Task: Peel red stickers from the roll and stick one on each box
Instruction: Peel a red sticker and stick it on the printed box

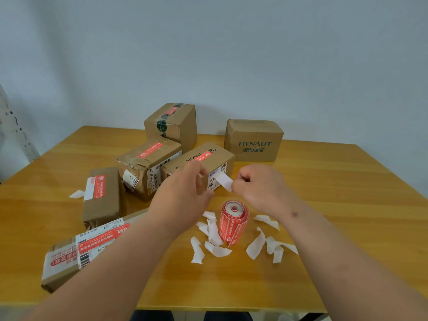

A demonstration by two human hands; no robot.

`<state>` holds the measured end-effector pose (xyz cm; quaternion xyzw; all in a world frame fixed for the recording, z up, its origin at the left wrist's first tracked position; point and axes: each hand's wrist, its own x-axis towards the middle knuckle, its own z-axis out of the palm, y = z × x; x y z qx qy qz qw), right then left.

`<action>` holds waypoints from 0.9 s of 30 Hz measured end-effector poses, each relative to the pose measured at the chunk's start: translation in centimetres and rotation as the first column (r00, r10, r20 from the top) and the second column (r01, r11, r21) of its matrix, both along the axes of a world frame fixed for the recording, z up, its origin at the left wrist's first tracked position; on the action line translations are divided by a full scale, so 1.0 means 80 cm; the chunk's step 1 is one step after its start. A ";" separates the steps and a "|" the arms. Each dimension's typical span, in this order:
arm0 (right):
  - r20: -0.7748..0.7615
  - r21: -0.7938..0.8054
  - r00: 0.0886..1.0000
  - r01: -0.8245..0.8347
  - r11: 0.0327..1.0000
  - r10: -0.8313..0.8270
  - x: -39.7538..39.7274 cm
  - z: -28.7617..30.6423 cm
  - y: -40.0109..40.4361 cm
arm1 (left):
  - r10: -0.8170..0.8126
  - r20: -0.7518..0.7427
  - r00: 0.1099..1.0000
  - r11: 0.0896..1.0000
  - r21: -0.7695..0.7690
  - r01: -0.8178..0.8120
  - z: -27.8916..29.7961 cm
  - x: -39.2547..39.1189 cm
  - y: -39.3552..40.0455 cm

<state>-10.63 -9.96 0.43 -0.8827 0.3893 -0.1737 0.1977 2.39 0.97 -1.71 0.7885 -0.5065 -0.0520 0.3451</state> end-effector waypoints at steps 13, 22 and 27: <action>0.220 0.328 0.972 -0.151 0.933 0.080 -0.003 0.007 0.005 | -0.070 -0.739 0.670 0.937 -0.278 -0.209 0.007 -0.003 -0.007; 0.213 0.336 0.972 -0.168 0.927 0.099 0.002 0.004 0.001 | 0.048 -0.598 0.800 0.926 -0.272 -0.260 0.003 0.004 -0.011; 0.187 0.314 0.976 -0.168 0.934 0.112 0.004 0.004 -0.003 | 0.097 -0.493 0.865 0.944 -0.229 -0.236 0.002 0.014 -0.016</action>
